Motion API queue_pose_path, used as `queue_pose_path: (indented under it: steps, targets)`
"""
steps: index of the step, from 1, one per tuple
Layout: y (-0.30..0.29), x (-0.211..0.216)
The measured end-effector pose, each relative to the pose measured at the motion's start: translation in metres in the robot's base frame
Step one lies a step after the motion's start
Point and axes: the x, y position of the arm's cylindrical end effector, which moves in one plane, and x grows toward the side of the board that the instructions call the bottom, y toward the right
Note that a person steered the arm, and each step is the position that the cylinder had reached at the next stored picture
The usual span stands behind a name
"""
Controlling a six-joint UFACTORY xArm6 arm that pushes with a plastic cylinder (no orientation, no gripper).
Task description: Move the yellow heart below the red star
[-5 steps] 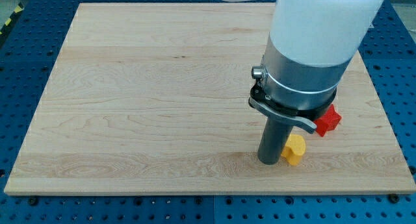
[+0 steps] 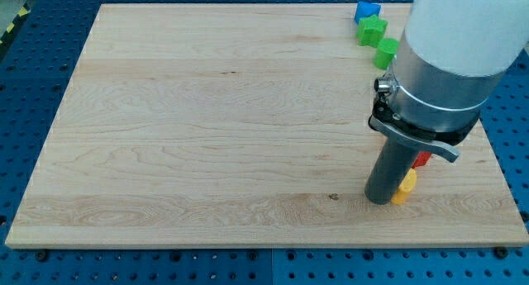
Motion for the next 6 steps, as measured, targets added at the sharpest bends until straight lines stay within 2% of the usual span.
queue_pose_path:
  steps: [3, 6]
  targets:
    - [-0.01, -0.018]
    - [0.029, -0.01]
